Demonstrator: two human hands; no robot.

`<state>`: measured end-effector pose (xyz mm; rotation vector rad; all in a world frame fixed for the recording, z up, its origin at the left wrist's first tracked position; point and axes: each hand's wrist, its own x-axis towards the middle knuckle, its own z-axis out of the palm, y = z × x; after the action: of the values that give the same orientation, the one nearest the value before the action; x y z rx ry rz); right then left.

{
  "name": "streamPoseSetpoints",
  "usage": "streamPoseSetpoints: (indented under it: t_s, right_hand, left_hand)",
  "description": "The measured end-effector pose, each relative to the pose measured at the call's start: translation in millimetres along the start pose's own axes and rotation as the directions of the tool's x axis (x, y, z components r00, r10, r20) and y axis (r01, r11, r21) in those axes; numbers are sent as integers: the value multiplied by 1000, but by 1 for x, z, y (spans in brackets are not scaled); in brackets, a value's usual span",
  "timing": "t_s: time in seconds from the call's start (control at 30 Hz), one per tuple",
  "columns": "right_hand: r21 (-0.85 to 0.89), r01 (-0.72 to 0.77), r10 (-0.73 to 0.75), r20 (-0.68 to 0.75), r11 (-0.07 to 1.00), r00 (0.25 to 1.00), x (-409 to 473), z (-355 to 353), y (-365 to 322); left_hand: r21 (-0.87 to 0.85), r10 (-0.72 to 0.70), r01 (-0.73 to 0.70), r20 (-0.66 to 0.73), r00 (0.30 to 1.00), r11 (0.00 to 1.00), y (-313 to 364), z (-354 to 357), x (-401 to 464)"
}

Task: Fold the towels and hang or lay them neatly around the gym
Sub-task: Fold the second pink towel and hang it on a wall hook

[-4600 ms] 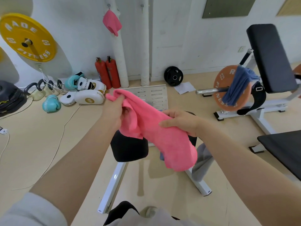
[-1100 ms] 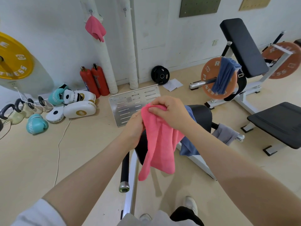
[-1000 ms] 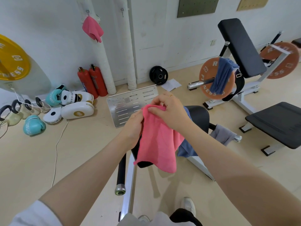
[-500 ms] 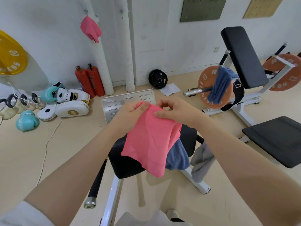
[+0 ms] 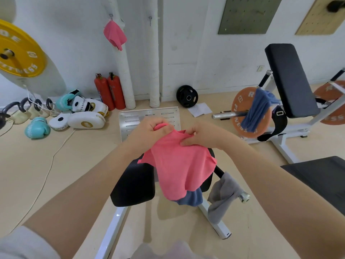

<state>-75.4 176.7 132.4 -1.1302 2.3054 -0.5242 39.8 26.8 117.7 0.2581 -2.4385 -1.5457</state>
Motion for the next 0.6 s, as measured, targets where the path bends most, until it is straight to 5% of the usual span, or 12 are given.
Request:
streamPoseSetpoints:
  t_s: [0.13, 0.3, 0.43, 0.53, 0.6]
  right_hand:
    - [-52, 94, -96, -44, 994, 994, -1, 5, 2]
    - [335, 93, -181, 241, 937, 954, -12, 11, 8]
    - [473, -25, -138, 306, 881, 942, -12, 14, 10]
    - [267, -90, -6, 338, 959, 941, -9, 22, 9]
    - [-70, -65, 74, 145, 995, 987, 3, 32, 13]
  left_hand:
    - [7, -22, 23, -73, 997, 1000, -1, -1, 0]
    - [38, -96, 109, -262, 960, 993, -8, -10, -7]
    - [-189, -224, 156, -425, 877, 970, -21, -17, -10]
    - [-555, -419, 125, -442, 793, 822, -25, -23, -15]
    - [-765, -506, 151, -251, 825, 626, -27, -29, -21]
